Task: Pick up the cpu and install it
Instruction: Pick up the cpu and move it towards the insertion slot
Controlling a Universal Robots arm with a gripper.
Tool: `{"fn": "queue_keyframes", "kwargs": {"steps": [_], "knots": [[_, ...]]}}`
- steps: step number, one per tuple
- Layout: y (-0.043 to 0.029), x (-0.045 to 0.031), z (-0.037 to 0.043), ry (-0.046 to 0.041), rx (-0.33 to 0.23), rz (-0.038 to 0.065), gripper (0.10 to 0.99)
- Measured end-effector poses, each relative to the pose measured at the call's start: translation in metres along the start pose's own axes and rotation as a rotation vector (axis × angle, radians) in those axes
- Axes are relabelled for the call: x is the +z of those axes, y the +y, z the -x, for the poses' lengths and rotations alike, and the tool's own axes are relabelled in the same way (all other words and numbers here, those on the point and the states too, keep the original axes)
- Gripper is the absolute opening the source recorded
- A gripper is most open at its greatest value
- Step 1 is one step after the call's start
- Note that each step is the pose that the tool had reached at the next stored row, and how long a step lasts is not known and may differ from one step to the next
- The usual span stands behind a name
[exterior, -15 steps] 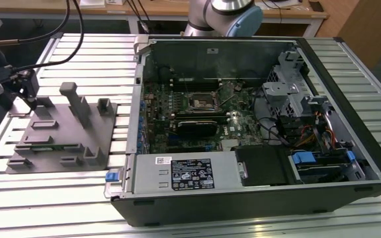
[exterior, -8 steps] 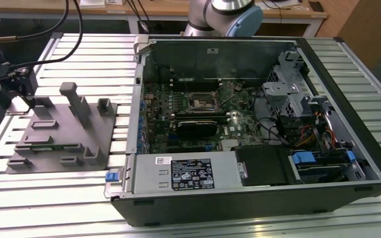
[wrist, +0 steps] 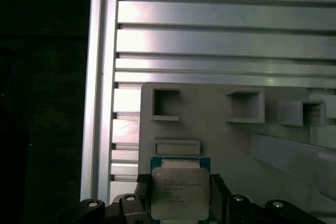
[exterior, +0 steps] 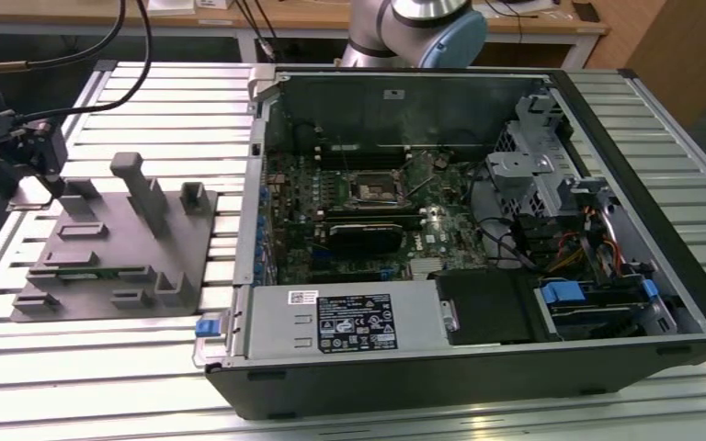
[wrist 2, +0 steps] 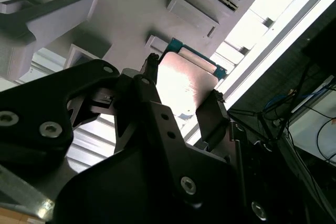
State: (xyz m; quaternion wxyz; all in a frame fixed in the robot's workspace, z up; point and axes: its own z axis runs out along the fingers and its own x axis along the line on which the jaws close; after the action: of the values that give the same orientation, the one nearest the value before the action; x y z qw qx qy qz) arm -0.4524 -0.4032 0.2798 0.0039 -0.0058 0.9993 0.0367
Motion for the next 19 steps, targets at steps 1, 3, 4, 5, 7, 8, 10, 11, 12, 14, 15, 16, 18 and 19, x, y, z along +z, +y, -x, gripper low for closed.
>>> {"fn": "queue_keyframes", "kwargs": {"steps": [1,3,4,5,7,8,10,11,12,14,15,16,18,19], "knots": [[0.0,-0.0006,0.0,-0.0001,0.0,0.0,0.545],[0.0001,-0.0021,0.0,0.0,0.0,0.0,0.545],[0.0002,-0.0028,0.0,0.0,0.0,0.0,0.545],[0.0002,-0.0034,0.0,0.0,0.0,0.0,0.545],[0.0003,-0.0045,0.0,0.0,0.0,0.0,0.545],[0.0004,-0.0052,0.0,0.0001,0.0,0.0,0.545],[0.0005,-0.0067,0.0,0.0001,0.0,0.0,0.545],[0.0005,-0.0075,0.0001,0.0,0.0,0.0,0.545],[0.0006,-0.0084,0.0001,0.0,0.0,0.0,0.545],[0.0007,-0.0101,0.0001,0.0,0.0,0.0,0.545],[0.0008,-0.0109,0.0001,-0.0001,0.0,0.0,0.545],[0.0009,-0.0117,0.0001,0.0001,0.0,0.0,0.545],[0.001,-0.0131,0.0001,-0.0001,0.0,0.0,0.545],[0.001,-0.0139,0.0001,0.0,0.0,0.0,0.545]]}}
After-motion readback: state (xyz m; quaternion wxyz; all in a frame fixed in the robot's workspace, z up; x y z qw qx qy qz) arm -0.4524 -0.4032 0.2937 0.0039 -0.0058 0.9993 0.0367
